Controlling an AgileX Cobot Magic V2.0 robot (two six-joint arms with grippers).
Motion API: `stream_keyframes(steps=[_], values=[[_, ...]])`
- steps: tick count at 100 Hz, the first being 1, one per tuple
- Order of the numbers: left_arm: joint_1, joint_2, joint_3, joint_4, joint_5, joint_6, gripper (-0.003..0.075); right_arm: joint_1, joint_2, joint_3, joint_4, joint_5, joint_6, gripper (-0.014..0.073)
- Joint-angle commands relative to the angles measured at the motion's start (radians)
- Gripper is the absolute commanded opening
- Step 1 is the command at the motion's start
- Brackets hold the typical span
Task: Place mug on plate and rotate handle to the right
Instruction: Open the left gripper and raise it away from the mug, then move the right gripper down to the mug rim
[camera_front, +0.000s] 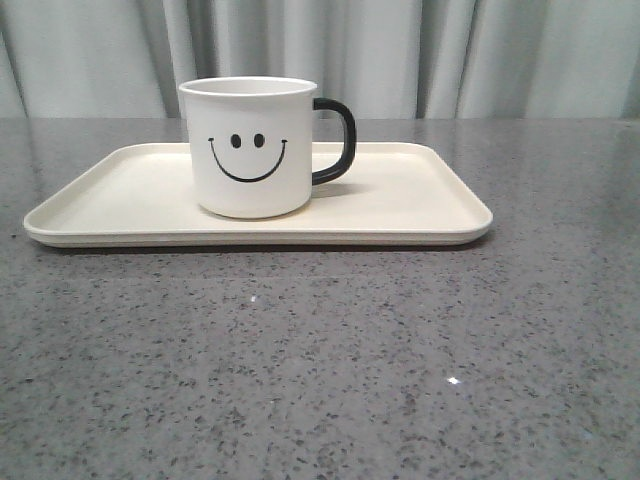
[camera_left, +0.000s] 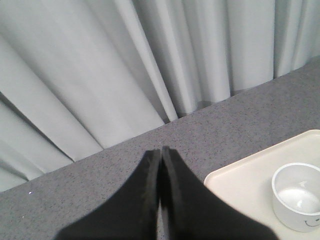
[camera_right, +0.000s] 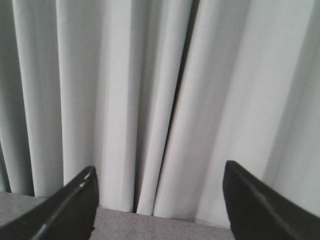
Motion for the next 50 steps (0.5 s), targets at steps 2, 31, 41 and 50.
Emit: stream_keyframes(steps=[2, 31, 41, 50], values=[[-0.006, -0.037, 0.034, 0.049, -0.017, -0.038, -0.002, 0.054, 0.052, -0.119, -0.004, -0.008, -0.028, 0.053], [-0.006, -0.113, 0.228, 0.116, -0.019, -0.09, -0.002, 0.241, 0.239, -0.285, -0.004, 0.092, -0.147, 0.053], [-0.006, -0.129, 0.278, 0.143, -0.022, -0.094, -0.002, 0.277, 0.305, -0.32, -0.004, 0.155, -0.157, 0.053], [-0.006, -0.138, 0.302, 0.147, -0.022, -0.104, -0.002, 0.301, 0.363, -0.34, -0.004, 0.202, -0.182, 0.053]])
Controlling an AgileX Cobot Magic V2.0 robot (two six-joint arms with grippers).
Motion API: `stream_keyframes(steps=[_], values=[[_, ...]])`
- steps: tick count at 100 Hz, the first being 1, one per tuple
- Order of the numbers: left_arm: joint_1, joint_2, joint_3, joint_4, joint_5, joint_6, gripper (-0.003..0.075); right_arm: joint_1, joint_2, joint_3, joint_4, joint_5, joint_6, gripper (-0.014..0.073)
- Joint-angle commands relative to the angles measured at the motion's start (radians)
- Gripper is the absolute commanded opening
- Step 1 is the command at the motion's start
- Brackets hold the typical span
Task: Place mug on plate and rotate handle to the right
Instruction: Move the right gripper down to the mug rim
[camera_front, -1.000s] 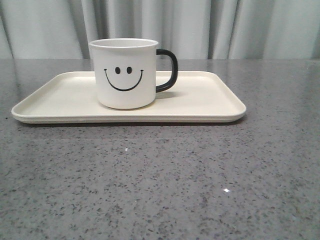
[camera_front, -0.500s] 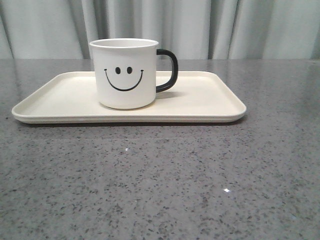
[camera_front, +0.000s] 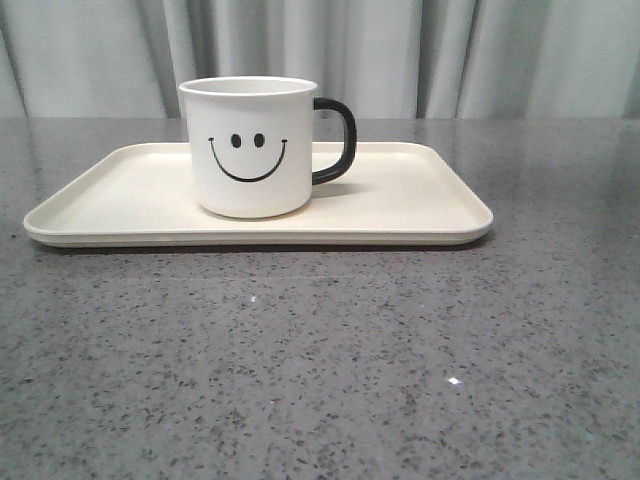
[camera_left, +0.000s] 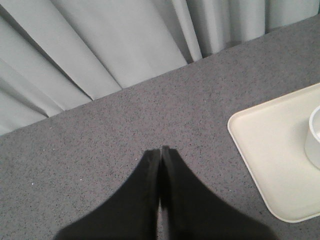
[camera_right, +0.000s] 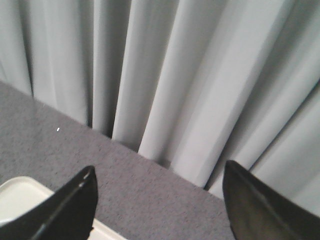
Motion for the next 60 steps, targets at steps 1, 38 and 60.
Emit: stream_keyframes(steps=[1, 38, 60], values=[[-0.006, -0.022, -0.001, 0.031, -0.022, -0.025, -0.002, 0.021, 0.033, -0.054, -0.004, -0.011, -0.039, 0.053], [-0.006, -0.048, 0.004, 0.045, -0.022, -0.037, -0.002, 0.098, 0.192, -0.075, -0.004, 0.061, -0.094, 0.053], [-0.006, -0.054, 0.004, 0.045, -0.022, -0.037, -0.002, 0.137, 0.257, -0.075, -0.004, 0.093, -0.142, 0.053]])
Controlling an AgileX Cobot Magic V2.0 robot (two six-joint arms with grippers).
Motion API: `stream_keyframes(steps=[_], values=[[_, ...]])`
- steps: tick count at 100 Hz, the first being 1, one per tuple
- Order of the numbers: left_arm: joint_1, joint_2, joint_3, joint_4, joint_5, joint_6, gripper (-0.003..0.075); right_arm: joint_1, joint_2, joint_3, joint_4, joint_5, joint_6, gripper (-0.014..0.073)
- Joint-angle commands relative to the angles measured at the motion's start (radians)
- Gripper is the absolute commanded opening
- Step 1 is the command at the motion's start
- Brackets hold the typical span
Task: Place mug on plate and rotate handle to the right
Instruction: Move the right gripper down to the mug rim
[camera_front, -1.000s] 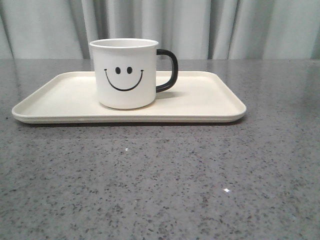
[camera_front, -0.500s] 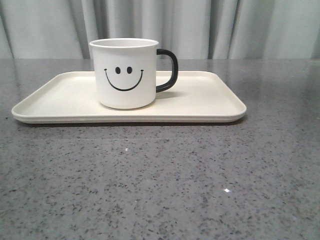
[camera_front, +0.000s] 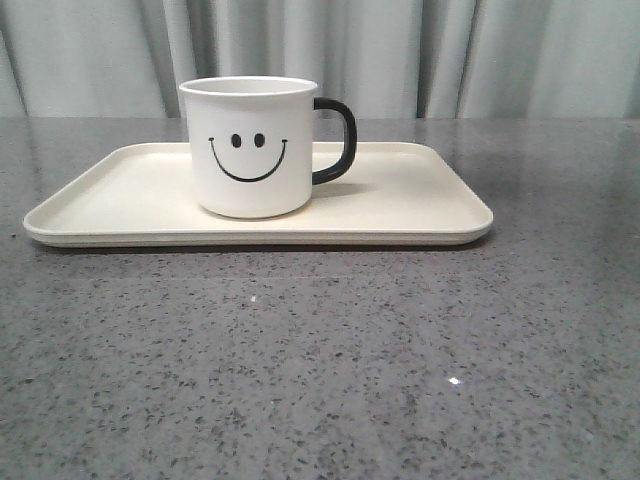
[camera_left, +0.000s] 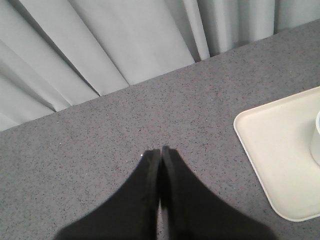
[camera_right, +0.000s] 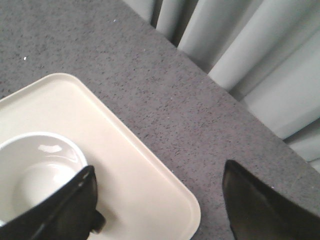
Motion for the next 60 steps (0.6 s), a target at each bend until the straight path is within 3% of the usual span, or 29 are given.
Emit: stream_keyframes(steps=[1, 60], values=[[-0.006, -0.01, -0.02, 0.023, -0.022, -0.012, -0.002, 0.011, -0.017, -0.034, -0.004, -0.042, -0.033, 0.053], [-0.006, -0.01, -0.02, 0.004, -0.022, -0.012, -0.002, 0.052, 0.096, -0.033, 0.012, -0.045, -0.071, 0.053]])
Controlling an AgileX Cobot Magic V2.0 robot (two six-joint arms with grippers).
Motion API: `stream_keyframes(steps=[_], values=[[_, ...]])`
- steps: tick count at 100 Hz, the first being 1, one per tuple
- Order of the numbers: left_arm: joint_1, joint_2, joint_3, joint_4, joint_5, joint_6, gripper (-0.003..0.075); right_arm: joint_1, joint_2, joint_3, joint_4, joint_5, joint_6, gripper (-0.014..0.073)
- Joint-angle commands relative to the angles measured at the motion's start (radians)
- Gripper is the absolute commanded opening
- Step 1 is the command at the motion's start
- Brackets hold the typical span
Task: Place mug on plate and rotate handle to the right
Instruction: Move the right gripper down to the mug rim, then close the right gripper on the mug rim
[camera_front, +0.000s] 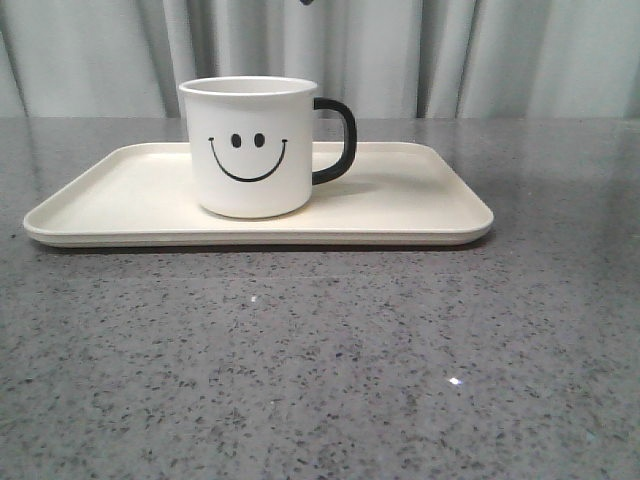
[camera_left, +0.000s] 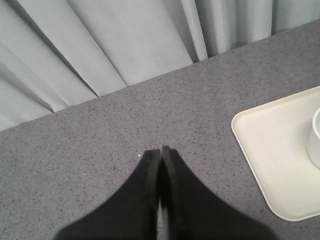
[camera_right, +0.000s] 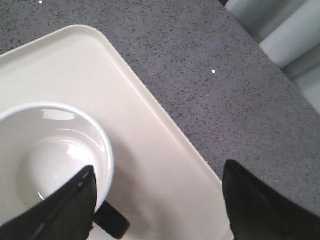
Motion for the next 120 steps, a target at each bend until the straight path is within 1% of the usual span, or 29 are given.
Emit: stream_keyframes(steps=[1, 80, 120], values=[[-0.006, -0.008, -0.02, 0.012, -0.022, -0.011, -0.002, 0.008, -0.032, -0.033, 0.011, -0.06, -0.013, 0.053], [-0.006, -0.008, -0.02, 0.002, -0.022, -0.011, -0.002, 0.013, 0.084, -0.033, 0.043, -0.068, -0.013, 0.053], [-0.006, -0.008, -0.02, -0.007, -0.022, -0.011, -0.002, 0.013, 0.103, -0.033, 0.045, -0.079, -0.013, 0.0528]])
